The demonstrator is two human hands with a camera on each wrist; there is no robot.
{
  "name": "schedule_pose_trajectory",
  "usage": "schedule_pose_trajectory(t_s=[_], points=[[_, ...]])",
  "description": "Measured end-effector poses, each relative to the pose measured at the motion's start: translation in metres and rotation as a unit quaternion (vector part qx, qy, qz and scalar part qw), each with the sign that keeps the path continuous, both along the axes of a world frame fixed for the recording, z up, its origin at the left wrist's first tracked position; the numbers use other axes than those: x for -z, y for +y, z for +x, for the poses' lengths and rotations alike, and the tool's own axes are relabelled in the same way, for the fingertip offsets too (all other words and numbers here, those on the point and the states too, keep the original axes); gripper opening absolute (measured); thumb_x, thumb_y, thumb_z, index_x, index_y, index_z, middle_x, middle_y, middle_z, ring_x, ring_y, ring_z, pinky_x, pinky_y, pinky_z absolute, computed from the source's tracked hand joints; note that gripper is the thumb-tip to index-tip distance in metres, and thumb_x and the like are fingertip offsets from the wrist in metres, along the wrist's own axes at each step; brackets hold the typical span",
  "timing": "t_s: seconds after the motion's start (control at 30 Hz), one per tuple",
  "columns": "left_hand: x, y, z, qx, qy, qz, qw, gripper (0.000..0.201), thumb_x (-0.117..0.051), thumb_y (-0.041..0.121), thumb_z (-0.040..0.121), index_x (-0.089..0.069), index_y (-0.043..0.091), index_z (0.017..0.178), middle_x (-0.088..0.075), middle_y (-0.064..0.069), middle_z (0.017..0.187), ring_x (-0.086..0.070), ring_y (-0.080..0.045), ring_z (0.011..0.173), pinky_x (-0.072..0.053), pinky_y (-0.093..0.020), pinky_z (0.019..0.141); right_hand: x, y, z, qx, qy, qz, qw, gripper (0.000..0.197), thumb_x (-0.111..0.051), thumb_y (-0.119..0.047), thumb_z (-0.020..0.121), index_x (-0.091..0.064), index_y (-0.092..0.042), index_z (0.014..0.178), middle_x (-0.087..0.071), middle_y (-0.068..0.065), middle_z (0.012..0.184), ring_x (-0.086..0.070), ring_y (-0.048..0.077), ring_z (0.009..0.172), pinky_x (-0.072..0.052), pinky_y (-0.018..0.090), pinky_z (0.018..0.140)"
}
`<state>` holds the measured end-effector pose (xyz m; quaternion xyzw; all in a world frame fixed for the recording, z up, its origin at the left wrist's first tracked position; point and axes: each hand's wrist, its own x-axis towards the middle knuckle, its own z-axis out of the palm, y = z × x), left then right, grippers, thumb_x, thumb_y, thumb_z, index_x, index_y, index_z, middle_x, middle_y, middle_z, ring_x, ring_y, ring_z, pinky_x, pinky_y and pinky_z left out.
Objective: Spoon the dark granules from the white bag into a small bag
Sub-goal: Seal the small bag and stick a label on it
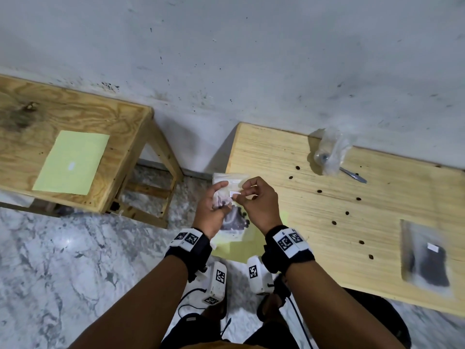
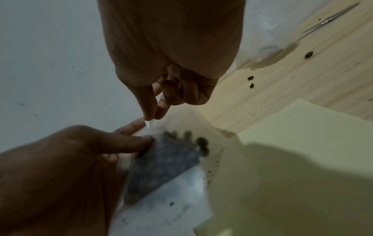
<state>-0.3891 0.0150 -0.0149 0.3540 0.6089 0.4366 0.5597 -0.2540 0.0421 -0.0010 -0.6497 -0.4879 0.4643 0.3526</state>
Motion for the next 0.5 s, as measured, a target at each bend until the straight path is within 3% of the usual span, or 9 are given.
schedule_pose_trajectory(t_s=[0.1,0.17,0.27,0.37,0.5], points=[[-0.003,-0.003,0.009,0.026,0.010,0.012,1.000,0.058,-0.061,-0.017,0.081,-0.062,0.024,0.121,-0.064,0.003,0.124,-0.063,-0.007,0.108,-0.054,-0.024,0.088,-0.002,-0.007,0.002,0.024,-0.069,0.012,0.997,0.027,-0.082,-0.017,0.073,-0.059,-0.026,0.085,-0.067,-0.011,0.072,-0.066,0.004,0.072,-0.048,0.024,0.064],[-0.003,-0.006,0.015,0.033,0.024,0.018,0.999,0.058,-0.061,-0.016,0.081,-0.064,0.029,0.118,-0.065,0.005,0.123,-0.064,-0.008,0.107,-0.055,-0.026,0.087,-0.005,-0.013,0.005,0.034,-0.118,0.025,0.992,0.027,-0.080,-0.022,0.073,-0.057,-0.028,0.087,-0.066,-0.014,0.074,-0.063,0.004,0.071,-0.050,0.028,0.065],[-0.003,-0.008,0.018,0.029,0.035,0.022,0.999,0.057,-0.059,-0.016,0.079,-0.065,0.026,0.117,-0.065,0.006,0.121,-0.063,-0.009,0.109,-0.054,-0.025,0.086,-0.010,-0.017,0.011,0.056,-0.148,0.040,0.987,0.042,-0.084,-0.029,0.069,-0.052,-0.030,0.095,-0.057,-0.015,0.095,-0.056,0.004,0.083,-0.044,0.027,0.068],[-0.006,-0.007,0.022,0.015,0.010,0.010,1.000,0.054,-0.055,-0.017,0.079,-0.067,0.020,0.115,-0.068,0.006,0.110,-0.063,0.002,0.084,-0.051,-0.014,0.070,-0.011,-0.018,0.019,0.087,-0.104,-0.024,0.990,0.056,-0.089,-0.034,0.066,-0.047,-0.028,0.103,-0.055,-0.009,0.105,-0.055,0.008,0.089,-0.042,0.027,0.071],[-0.006,-0.004,0.027,0.001,0.020,0.027,0.999,0.029,-0.062,0.001,0.088,-0.071,0.020,0.108,-0.070,0.007,0.106,-0.063,0.005,0.084,-0.048,-0.009,0.075,-0.008,-0.021,0.029,0.108,-0.026,-0.061,0.992,0.049,-0.088,-0.030,0.070,-0.050,-0.024,0.100,-0.063,-0.002,0.085,-0.060,0.013,0.072,-0.042,0.018,0.059]])
